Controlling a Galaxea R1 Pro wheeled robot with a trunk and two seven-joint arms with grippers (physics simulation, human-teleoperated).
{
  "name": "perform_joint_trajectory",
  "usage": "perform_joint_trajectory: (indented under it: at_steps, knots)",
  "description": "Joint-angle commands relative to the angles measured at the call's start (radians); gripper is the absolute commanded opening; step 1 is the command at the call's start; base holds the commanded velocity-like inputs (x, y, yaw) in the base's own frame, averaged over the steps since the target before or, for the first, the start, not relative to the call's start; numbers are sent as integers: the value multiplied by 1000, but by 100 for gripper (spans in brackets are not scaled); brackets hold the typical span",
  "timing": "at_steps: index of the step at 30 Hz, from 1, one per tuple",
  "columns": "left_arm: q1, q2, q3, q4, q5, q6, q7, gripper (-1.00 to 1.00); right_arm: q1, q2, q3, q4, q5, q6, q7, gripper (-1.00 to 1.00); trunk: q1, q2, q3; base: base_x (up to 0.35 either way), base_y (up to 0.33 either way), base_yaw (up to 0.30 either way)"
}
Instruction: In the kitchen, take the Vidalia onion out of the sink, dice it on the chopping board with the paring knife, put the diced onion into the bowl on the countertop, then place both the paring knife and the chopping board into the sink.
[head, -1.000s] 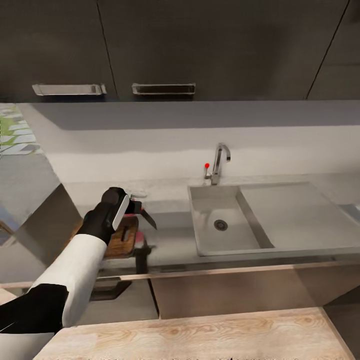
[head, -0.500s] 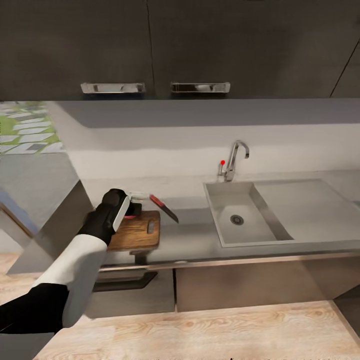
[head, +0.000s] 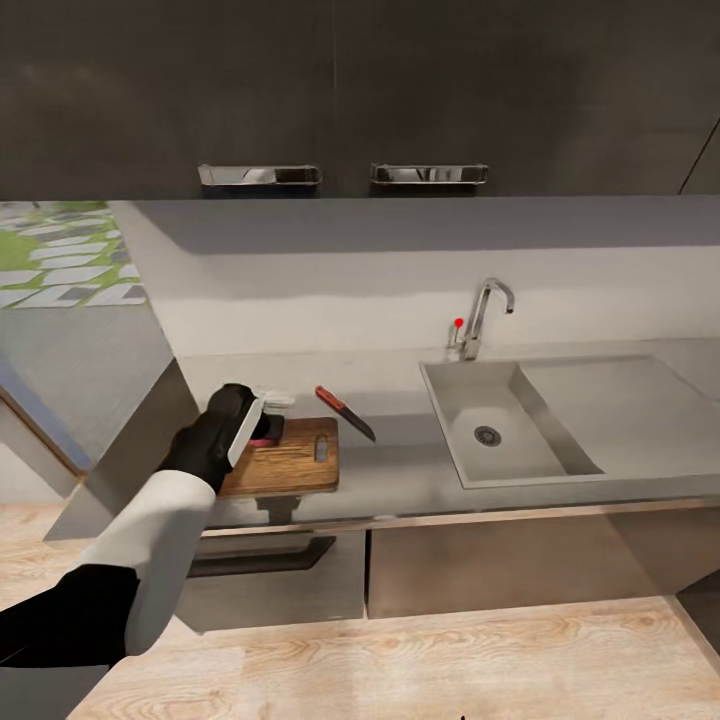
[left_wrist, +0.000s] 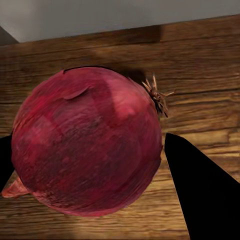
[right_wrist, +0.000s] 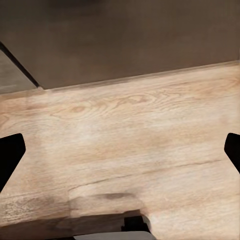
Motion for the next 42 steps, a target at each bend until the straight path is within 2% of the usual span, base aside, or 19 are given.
perform_joint_trajectory:
  at_steps: [1,8,42]
  knots:
    - [-1,0,-2,4,2,4,6,-100,-1,0,-6,1,6,-3,-3,100,1,-2,-2,0,2,0]
    - [-1,-1,-3,42,2,2,6,-100,-1,-1,-8,1,6,-3,-3,100,1,-2,-2,0,0,0]
    - [-1,-3,-5,71,2,0,6,-100,-1,-1,-8,1,6,-3,-3,100,1,-2,-2,0,0,0]
